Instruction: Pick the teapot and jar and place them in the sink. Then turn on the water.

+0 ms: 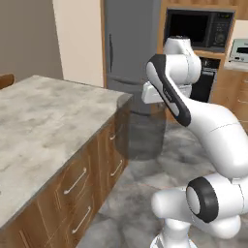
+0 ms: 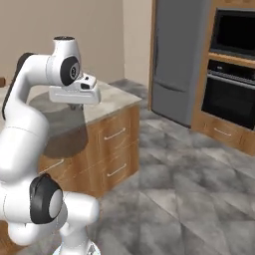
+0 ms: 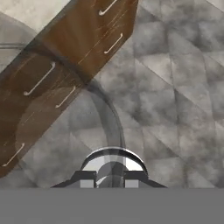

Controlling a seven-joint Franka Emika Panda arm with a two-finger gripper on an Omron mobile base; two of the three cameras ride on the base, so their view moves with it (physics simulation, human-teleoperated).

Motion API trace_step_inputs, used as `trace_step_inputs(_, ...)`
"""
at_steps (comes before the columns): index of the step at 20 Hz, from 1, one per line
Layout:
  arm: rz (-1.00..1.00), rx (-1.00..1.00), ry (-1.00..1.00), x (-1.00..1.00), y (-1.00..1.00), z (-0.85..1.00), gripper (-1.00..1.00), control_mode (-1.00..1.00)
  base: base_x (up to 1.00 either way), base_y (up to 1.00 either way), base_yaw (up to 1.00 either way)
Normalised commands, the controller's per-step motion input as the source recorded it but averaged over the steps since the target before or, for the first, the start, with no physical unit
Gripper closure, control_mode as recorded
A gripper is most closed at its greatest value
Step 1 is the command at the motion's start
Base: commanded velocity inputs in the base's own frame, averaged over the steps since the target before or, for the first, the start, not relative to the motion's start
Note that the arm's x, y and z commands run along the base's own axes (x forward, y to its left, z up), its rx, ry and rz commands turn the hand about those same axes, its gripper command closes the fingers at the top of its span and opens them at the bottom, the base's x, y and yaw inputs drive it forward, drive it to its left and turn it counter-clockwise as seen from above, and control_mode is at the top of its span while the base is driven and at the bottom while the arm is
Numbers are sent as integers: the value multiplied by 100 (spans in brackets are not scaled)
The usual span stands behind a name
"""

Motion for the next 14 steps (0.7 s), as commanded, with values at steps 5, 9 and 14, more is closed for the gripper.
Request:
trace_step_inputs(5, 0, 0, 0, 0, 0, 0, 100, 100, -16, -14, -91)
trace_step_inputs(9, 0, 0, 0, 0, 0, 0, 100, 100, -10, -6, -94)
trace_step_inputs(14, 0, 0, 0, 0, 0, 0, 100, 100, -4, -2, -91)
